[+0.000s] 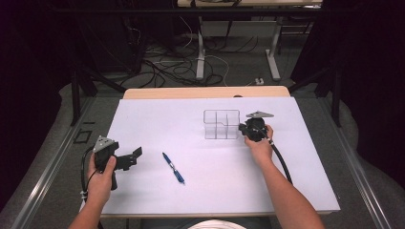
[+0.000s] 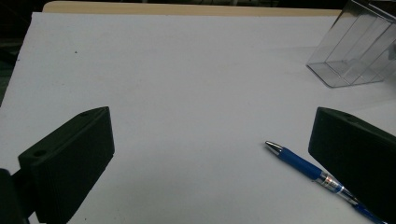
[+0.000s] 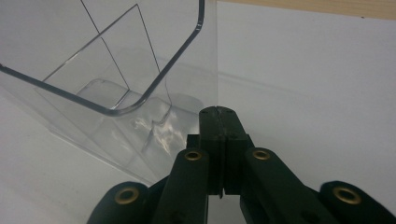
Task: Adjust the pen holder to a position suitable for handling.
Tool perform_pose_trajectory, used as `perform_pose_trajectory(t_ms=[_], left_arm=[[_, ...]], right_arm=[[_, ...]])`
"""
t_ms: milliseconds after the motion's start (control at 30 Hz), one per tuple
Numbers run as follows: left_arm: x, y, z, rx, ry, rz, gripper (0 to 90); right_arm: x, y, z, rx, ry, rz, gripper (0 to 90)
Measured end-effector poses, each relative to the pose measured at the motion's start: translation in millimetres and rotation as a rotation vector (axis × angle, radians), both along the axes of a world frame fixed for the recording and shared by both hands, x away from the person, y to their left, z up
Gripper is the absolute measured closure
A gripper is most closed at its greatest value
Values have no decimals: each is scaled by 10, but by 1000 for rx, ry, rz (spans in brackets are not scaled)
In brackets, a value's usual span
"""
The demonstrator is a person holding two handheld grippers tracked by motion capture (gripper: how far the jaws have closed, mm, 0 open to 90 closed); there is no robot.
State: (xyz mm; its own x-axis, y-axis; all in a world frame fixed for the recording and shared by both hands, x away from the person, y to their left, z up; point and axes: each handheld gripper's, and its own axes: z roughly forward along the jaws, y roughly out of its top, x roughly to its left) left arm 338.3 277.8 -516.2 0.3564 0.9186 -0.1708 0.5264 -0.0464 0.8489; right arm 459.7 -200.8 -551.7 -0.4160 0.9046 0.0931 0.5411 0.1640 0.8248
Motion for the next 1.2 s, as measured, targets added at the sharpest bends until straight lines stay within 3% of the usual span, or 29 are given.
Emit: perform_pose_trajectory(t_ms=[533,1200], left_arm=[[-1,6,-2,1,5,-1,2],[-4,9,-9,4,7,-3,2]], right_arm=[[3,311,-52,48,-16,22,900],[65,504,-46,40,-19,53,900]])
